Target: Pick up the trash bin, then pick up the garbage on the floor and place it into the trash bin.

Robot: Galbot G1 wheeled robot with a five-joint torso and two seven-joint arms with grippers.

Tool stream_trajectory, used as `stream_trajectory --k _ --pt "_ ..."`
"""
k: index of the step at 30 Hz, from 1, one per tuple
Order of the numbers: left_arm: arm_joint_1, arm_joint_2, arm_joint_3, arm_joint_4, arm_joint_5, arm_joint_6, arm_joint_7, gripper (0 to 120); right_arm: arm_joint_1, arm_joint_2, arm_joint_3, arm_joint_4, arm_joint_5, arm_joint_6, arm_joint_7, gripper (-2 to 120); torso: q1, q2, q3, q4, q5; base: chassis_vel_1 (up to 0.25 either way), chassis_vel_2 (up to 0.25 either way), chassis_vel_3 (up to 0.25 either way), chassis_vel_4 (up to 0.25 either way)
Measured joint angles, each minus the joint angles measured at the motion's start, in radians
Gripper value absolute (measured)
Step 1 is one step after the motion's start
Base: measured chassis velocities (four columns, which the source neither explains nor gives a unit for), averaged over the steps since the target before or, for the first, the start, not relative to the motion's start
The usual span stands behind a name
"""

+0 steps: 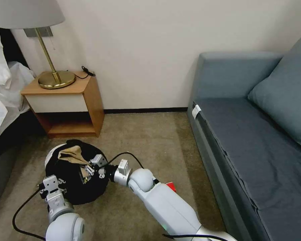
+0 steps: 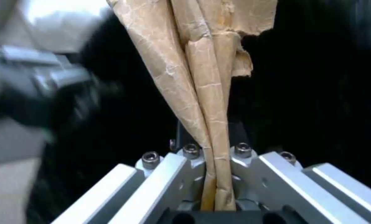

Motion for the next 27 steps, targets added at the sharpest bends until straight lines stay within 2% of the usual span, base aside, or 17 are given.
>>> stream_trajectory --k 8,10,11,13,14,17,19,21,22,24,25,27 --pt "0.009 0.000 -0.003 -0.001 -0.009 0.000 0.000 0 0.023 0.000 0.008 -0.102 -0.034 0.027 0.033 2 0.000 0.000 0.000 0.0000 0.0000 0.000 0.000 0.000 0.000" --pt "0.010 0.001 -0.003 0.000 -0.012 0.000 0.000 0 0.024 0.001 0.007 -0.109 -0.034 0.028 0.047 10 0.000 0.000 0.000 0.0000 0.0000 0.000 0.000 0.000 0.000" --pt "0.010 0.001 -0.003 0.000 -0.012 0.000 0.000 0 0.024 0.001 0.007 -0.109 -0.034 0.028 0.047 10 0.000 0.000 0.000 0.0000 0.0000 0.000 0.000 0.000 0.000" --pt "0.009 0.001 0.001 0.001 -0.014 0.000 0.000 0 0.024 0.001 0.005 -0.107 -0.033 0.028 0.055 22 0.000 0.000 0.000 0.0000 0.0000 0.000 0.000 0.000 0.000" --pt "0.009 0.001 0.001 0.001 -0.014 0.000 0.000 0 0.024 0.001 0.005 -0.107 -0.033 0.028 0.055 22 0.000 0.000 0.000 0.0000 0.0000 0.000 0.000 0.000 0.000" --pt "0.005 -0.001 0.010 0.001 -0.017 0.006 0.000 0 0.022 0.001 -0.001 -0.097 -0.032 0.028 0.058 36 0.000 0.000 0.000 0.0000 0.0001 0.000 0.000 0.000 0.000" --pt "0.004 -0.001 0.011 0.002 -0.017 0.006 0.000 0 0.022 0.001 -0.003 -0.096 -0.032 0.028 0.058 39 0.000 0.000 0.000 0.0000 0.0000 0.000 0.000 0.000 0.000" --pt "0.001 -0.002 0.016 0.004 -0.019 0.009 -0.001 0 0.020 0.001 -0.009 -0.094 -0.033 0.027 0.059 51 0.000 0.000 0.000 0.0000 0.0000 0.000 0.000 0.000 0.000" --pt "0.001 -0.002 0.016 0.004 -0.019 0.009 -0.001 0 0.020 0.001 -0.009 -0.094 -0.033 0.027 0.059 51 0.000 0.000 0.000 0.0000 0.0000 0.000 0.000 0.000 0.000" --pt "0.001 -0.002 0.017 0.007 -0.023 0.010 -0.002 0 0.017 0.001 -0.013 -0.094 -0.036 0.027 0.059 62 0.000 0.000 0.000 0.0000 0.0000 0.000 0.000 0.000 0.000" --pt "0.001 -0.002 0.017 0.007 -0.023 0.010 -0.002 0 0.017 0.001 -0.013 -0.094 -0.036 0.027 0.059 62 0.000 0.000 0.000 0.0000 0.0000 0.000 0.000 0.000 0.000" --pt "0.001 -0.002 0.016 0.010 -0.025 0.010 -0.004 0 0.016 0.001 -0.016 -0.094 -0.044 0.027 0.059 72 0.000 0.000 0.000 0.0001 0.0000 0.000 0.000 0.000 0.000"
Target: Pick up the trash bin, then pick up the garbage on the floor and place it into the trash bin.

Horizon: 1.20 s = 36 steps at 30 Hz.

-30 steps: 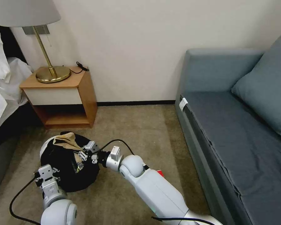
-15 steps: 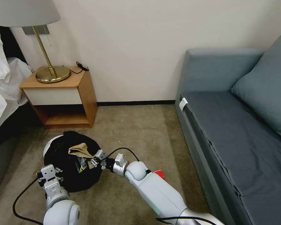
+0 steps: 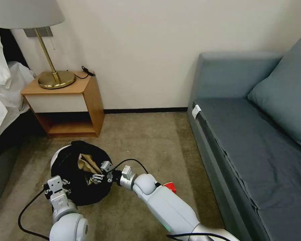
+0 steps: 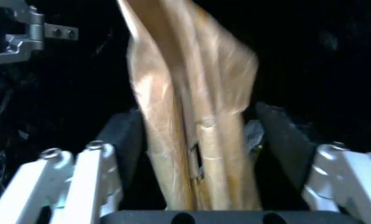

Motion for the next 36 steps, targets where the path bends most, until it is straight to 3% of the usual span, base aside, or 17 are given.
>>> stream_trajectory --k 8,12,22,27,30,36 --pt "-0.007 0.002 -0.006 0.019 0.000 0.000 -0.009 0 0.000 0.000 -0.007 0.009 -0.007 -0.001 0.004 99 0.000 0.000 0.000 -0.0001 0.0000 0.000 0.000 0.000 0.000" --pt "-0.009 0.004 -0.012 0.025 0.001 0.000 -0.010 0 0.004 -0.006 -0.014 0.034 0.008 -0.019 -0.013 99 0.000 0.000 0.000 0.0002 0.0001 0.000 0.000 0.000 0.000" --pt "-0.011 0.023 -0.058 0.061 -0.006 -0.011 -0.008 0 0.013 -0.163 -0.005 0.129 0.045 -0.052 -0.032 100 0.000 0.000 0.000 0.0000 0.0001 0.000 0.000 0.000 0.000" --pt "-0.011 0.024 -0.064 0.067 -0.006 -0.013 -0.007 0 0.006 -0.206 -0.002 0.157 0.037 -0.068 -0.024 100 0.000 0.000 0.000 -0.0001 0.0002 0.000 0.000 0.000 0.000" --pt "-0.008 0.024 -0.065 0.071 -0.005 -0.016 -0.006 0 -0.023 -0.280 0.003 0.208 0.030 -0.124 -0.018 100 0.000 0.000 0.000 0.0000 0.0002 0.000 0.000 0.000 0.000" --pt "-0.009 0.024 -0.064 0.077 -0.002 -0.019 -0.006 0 -0.088 -0.364 0.021 0.233 -0.018 -0.141 -0.034 100 0.000 0.000 0.000 -0.0001 0.0003 0.000 0.000 0.000 0.000"
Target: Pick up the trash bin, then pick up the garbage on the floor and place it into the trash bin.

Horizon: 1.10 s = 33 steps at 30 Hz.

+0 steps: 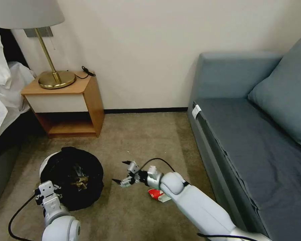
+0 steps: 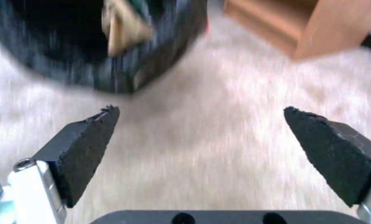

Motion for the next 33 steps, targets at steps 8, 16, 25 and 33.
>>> stream_trajectory --k 8,16,25,33 --pt "0.000 0.001 0.005 -0.001 0.003 -0.001 0.000 0 -0.072 -0.089 0.014 -0.016 -0.085 -0.010 -0.007 100 0.000 0.000 0.000 -0.0001 -0.0001 0.000 0.000 0.000 0.000" --pt "0.001 0.002 0.015 -0.009 0.008 0.002 0.000 0 -0.126 -0.097 0.063 -0.094 -0.147 0.033 0.004 100 0.000 0.000 0.000 -0.0001 -0.0002 0.000 0.000 0.000 0.000" --pt "0.012 -0.006 0.023 -0.010 0.011 -0.005 0.000 0 -0.110 -0.056 0.119 -0.225 -0.167 0.082 0.025 100 0.000 0.000 0.000 0.0001 -0.0002 0.000 0.000 0.000 0.000" --pt "0.018 -0.008 0.019 -0.010 0.012 -0.011 -0.001 0 -0.085 -0.028 0.146 -0.302 -0.184 0.105 0.026 100 0.000 0.000 0.000 0.0001 -0.0002 0.000 0.000 0.000 0.000"
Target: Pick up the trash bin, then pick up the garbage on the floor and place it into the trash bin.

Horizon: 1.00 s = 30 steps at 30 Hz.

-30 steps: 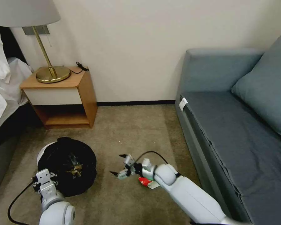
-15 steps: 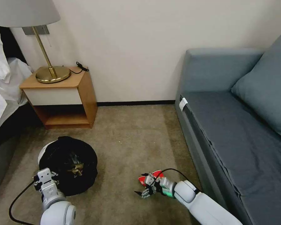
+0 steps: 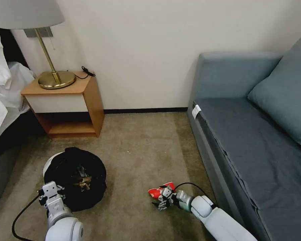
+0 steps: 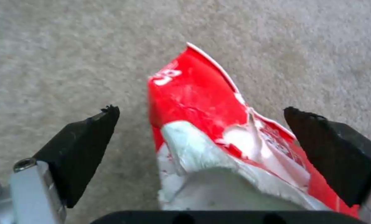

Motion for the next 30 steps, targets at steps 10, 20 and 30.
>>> stream_trajectory --k 10,20,30 --pt "-0.003 0.001 -0.001 0.002 -0.001 -0.002 0.000 0 0.015 0.011 0.023 -0.046 -0.018 0.015 -0.017 86 0.000 0.000 0.000 0.0000 -0.0002 0.000 0.000 0.000 0.000" --pt "-0.011 0.006 -0.001 0.002 -0.003 0.001 0.002 0 0.014 0.018 0.037 -0.052 -0.021 0.026 -0.030 48 0.000 0.000 0.000 0.0000 -0.0001 0.000 0.000 0.000 0.000" --pt "-0.012 0.008 -0.002 -0.002 -0.005 0.005 0.003 0 0.016 0.022 0.038 -0.053 -0.024 0.028 -0.035 13 0.000 0.000 0.000 0.0000 -0.0001 0.000 0.000 0.000 0.000"
